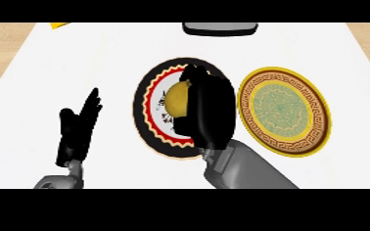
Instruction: Pick the lemon from the plate and place it in the plate
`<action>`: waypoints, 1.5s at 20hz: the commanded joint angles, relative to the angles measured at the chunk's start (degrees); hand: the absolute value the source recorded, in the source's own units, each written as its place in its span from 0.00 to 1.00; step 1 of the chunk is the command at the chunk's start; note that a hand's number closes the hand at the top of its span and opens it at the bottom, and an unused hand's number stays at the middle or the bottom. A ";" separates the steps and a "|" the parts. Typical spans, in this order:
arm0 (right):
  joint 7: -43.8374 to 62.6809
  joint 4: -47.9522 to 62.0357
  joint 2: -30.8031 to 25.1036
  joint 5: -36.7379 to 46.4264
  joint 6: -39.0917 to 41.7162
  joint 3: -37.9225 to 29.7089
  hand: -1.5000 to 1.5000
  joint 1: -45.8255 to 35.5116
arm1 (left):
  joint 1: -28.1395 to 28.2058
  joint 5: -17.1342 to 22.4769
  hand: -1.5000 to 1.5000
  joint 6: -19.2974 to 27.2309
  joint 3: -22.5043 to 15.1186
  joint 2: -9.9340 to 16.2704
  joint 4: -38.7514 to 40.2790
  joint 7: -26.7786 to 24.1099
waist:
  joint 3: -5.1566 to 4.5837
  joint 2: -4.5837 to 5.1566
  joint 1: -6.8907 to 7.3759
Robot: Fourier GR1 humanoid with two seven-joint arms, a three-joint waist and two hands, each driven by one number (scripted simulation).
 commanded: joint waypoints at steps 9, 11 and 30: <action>-12.84 17.67 -0.09 -11.93 -0.46 -10.96 1.00 2.09 | 2.46 0.14 0.50 -2.12 -0.34 0.53 -4.15 0.63 | 0.05 0.15 0.46; -17.21 17.15 -1.47 -15.51 1.58 -13.44 1.00 2.62 | 0.13 -1.14 0.50 0.34 -0.45 -1.16 -2.82 2.85 | 0.04 0.11 -0.04; -40.57 4.44 0.30 -42.55 -4.74 -25.41 0.00 10.63 | 3.60 -1.67 0.50 -0.29 0.03 -1.26 -1.72 -1.23 | 0.11 -0.16 -0.44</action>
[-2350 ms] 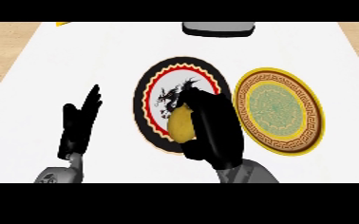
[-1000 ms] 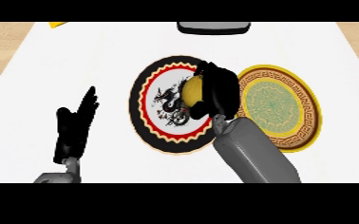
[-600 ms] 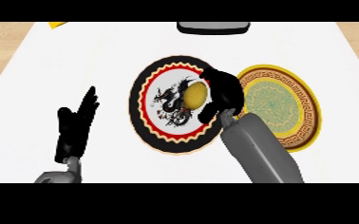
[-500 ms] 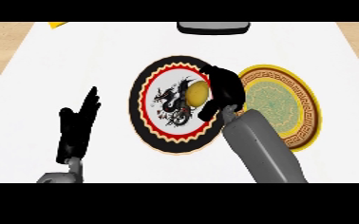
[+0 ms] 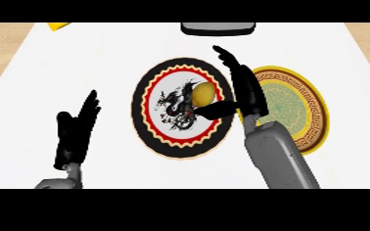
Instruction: Pick the lemon from the plate and place it in the plate
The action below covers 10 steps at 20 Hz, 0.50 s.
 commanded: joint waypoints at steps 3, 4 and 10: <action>-7.82 -6.88 0.10 -12.70 -0.33 -6.23 0.00 6.46 | 1.57 -0.63 0.50 0.48 -0.56 -0.76 -0.82 -0.95 | -0.06 -0.02 -0.01; -11.70 -5.62 -0.04 -13.31 -0.80 -6.19 0.00 9.35 | 3.80 -2.85 0.50 2.54 -3.59 -3.15 -3.21 0.58 | -0.05 -0.01 0.18; -12.67 -10.68 -1.97 -17.65 5.96 -7.42 0.00 12.14 | 0.87 -1.41 0.50 0.36 -0.34 -1.40 -1.34 0.10 | -0.10 -0.01 0.16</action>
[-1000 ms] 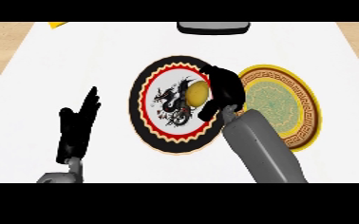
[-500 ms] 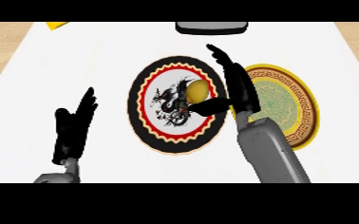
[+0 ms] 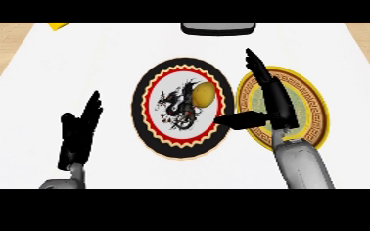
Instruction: Pick the lemon from the plate and place it in the plate
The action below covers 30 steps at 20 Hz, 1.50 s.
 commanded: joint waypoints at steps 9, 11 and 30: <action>-12.53 4.26 1.92 1.09 -1.86 2.10 0.00 5.04 | -1.67 0.63 0.50 -2.80 3.55 1.48 2.29 -0.35 | -0.03 0.03 0.12; -8.30 1.49 1.53 0.66 -0.50 1.44 0.00 4.88 | 3.78 0.86 0.50 -3.51 2.58 0.38 -0.39 -2.80 | -0.03 -0.01 0.20; -12.87 8.33 -1.40 5.34 -4.81 -2.01 0.00 7.85 | -1.66 -0.33 0.50 -2.95 4.60 -0.68 4.51 -3.84 | -0.04 0.01 0.06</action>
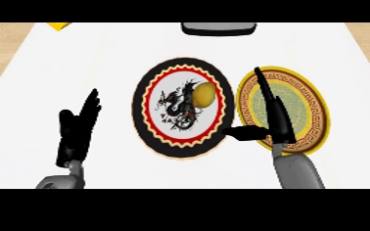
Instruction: Pick the lemon from the plate and place it in the plate
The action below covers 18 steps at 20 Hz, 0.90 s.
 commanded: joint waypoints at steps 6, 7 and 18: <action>-5.66 5.92 -3.07 -0.65 0.73 -5.33 0.00 0.07 | 0.06 0.08 0.50 -0.18 -0.09 -0.88 -0.27 -0.10 | 0.01 0.01 0.07; -1.01 0.88 -4.70 -1.85 3.25 -6.03 0.00 0.16 | 0.94 -1.48 0.50 0.86 -1.58 -0.97 -5.25 4.27 | 0.01 -0.03 0.04; -5.19 2.44 -6.73 -4.34 1.85 -11.27 0.00 1.09 | 3.61 -0.70 0.50 -1.10 -0.41 0.50 -7.37 4.92 | 0.01 -0.06 0.08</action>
